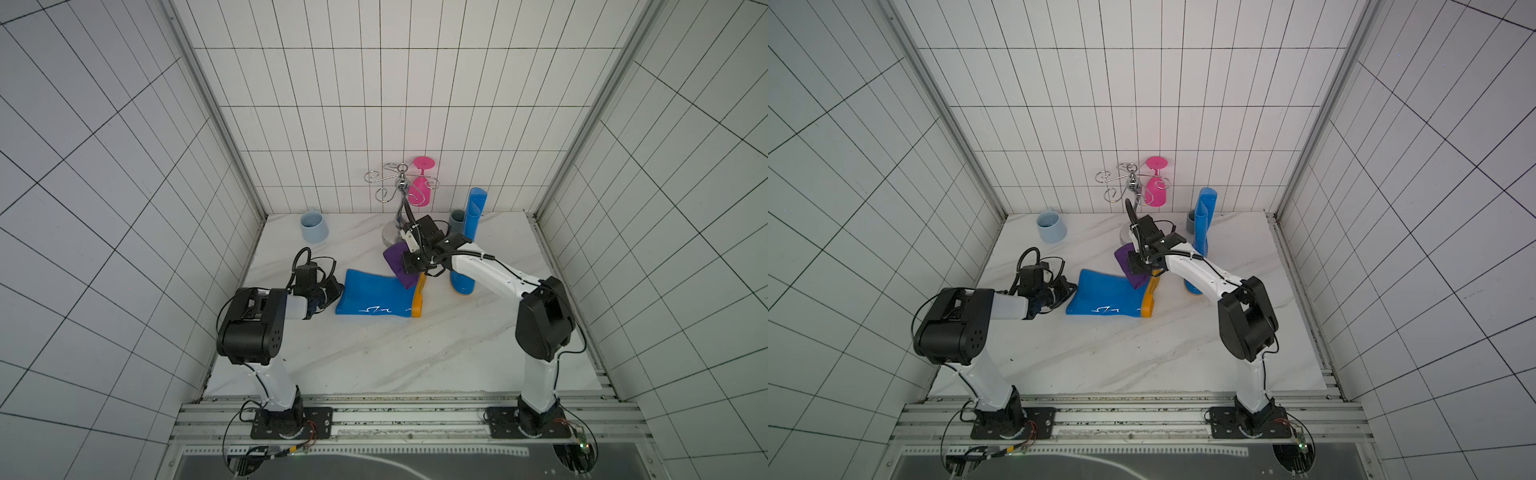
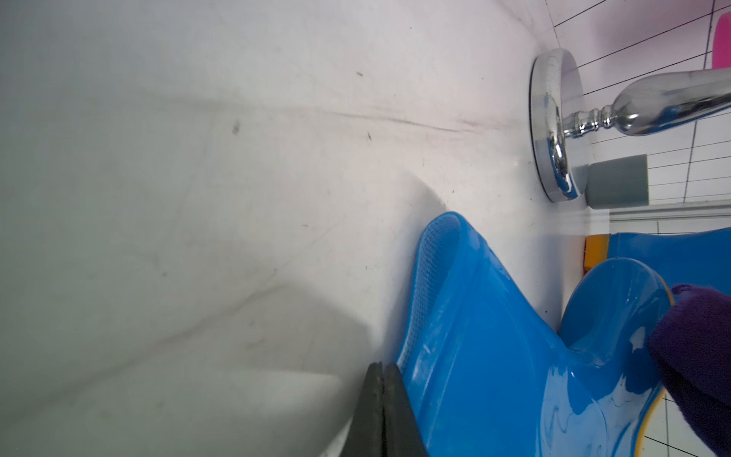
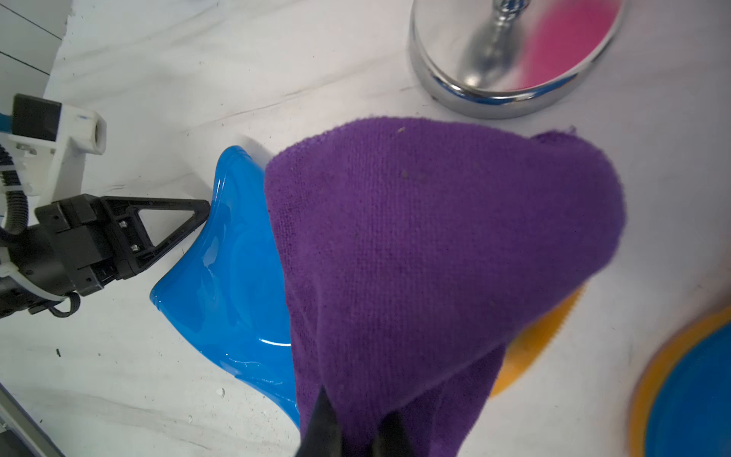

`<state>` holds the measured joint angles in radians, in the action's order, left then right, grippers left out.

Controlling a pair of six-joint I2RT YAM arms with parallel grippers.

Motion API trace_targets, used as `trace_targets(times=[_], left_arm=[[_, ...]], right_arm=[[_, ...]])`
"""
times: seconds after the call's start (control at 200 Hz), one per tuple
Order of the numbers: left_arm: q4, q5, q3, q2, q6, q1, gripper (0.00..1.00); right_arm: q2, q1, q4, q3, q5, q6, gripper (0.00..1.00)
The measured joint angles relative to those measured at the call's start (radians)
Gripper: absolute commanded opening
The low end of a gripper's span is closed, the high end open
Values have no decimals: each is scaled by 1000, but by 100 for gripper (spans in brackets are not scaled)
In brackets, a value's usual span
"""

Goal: Wipe the rubber boots with a cloth
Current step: Wipe the dirt off the rubber boot.

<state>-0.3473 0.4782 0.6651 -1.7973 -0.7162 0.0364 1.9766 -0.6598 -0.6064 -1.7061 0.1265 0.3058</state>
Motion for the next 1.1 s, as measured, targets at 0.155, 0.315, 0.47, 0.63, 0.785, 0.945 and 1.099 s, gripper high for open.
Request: trace_targets(times=[0.155,0.315,0.47,0.63,0.785,0.945,1.099], left_arm=[[-114,73,-21,-45,-39,0,0],[-222,122,-86,-46,-74,0,0],[-264,137,-131,-28,-90,0,0],[-266,148,-141,-21,-93,0,5],[-262,159,-145,-16,-93,0,21],[-252,163,-167,18,-91,-3,30],[-284,182,-196,29,-103,-21,32]], right_arm=[[110,-64,-19,-126,-4,0,0],[195,-111,-34,-210,2,0,0],[222,-134,-53,-218,3,0,0],[222,-133,-63,-219,3,0,0],[222,-133,-69,-219,0,0,0],[222,-133,-72,-219,-5,0,0],[221,-133,-77,-219,-6,-1,0]])
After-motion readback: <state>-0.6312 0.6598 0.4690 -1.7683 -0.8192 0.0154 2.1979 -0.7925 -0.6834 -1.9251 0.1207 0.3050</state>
